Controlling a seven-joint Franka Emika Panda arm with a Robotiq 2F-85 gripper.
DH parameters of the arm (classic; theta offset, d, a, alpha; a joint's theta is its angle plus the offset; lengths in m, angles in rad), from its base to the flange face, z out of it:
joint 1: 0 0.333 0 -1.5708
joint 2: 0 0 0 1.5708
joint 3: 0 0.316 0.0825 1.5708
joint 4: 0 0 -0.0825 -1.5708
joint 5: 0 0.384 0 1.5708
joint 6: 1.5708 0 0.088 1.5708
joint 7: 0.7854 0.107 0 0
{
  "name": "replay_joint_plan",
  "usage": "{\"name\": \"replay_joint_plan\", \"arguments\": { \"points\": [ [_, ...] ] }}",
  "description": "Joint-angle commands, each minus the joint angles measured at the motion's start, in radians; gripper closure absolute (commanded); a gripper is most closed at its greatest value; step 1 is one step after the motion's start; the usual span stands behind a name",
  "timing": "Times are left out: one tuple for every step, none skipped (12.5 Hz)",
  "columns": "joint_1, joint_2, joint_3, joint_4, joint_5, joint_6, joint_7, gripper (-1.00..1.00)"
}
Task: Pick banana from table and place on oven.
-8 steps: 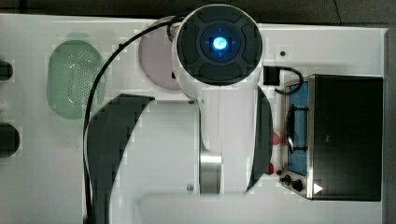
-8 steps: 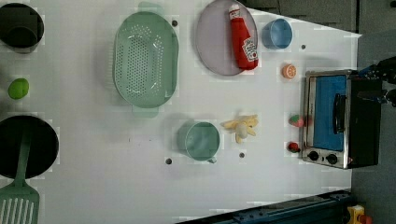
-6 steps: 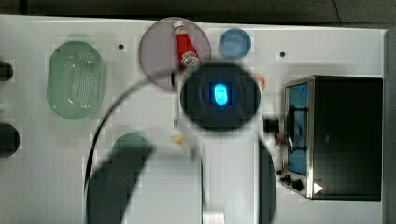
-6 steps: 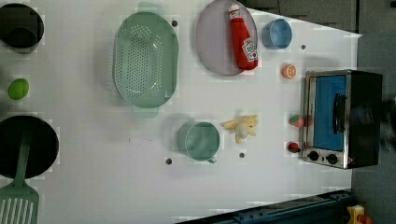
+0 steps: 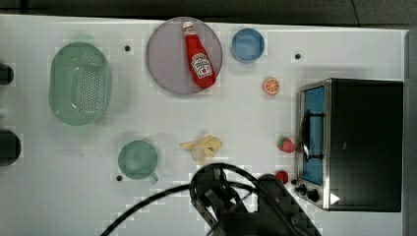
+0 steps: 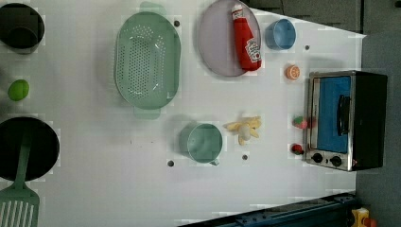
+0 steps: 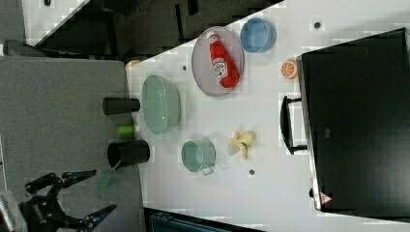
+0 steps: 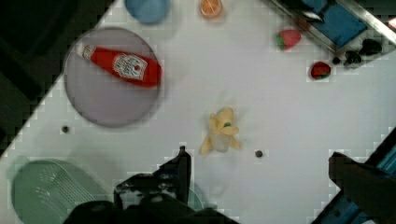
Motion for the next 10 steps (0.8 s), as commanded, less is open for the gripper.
{"name": "replay_joint_plan", "arguments": {
  "points": [
    [-0.001, 0.127, -0.011, -0.086, 0.011, -0.003, 0.029, -1.0],
    [0.0, 0.153, -0.011, -0.099, 0.011, 0.016, 0.029, -1.0],
    [0.0, 0.182, -0.01, -0.113, 0.011, 0.046, 0.029, -1.0],
    [0.001, 0.211, -0.008, -0.129, 0.011, 0.086, 0.029, -1.0],
    [0.001, 0.242, -0.006, -0.147, 0.011, 0.132, 0.029, -1.0],
    [0.001, 0.273, -0.003, -0.167, 0.011, 0.184, 0.029, -1.0],
    [0.001, 0.304, 0.001, -0.191, 0.011, 0.241, 0.029, -1.0],
    [0.002, 0.333, 0.005, -0.22, 0.011, 0.304, 0.029, -1.0],
    [0.002, 0.361, 0.009, -0.252, 0.011, 0.372, 0.029, -1.0],
    [0.002, 0.39, 0.014, -0.285, 0.011, 0.443, 0.029, -1.0]
  ]
}}
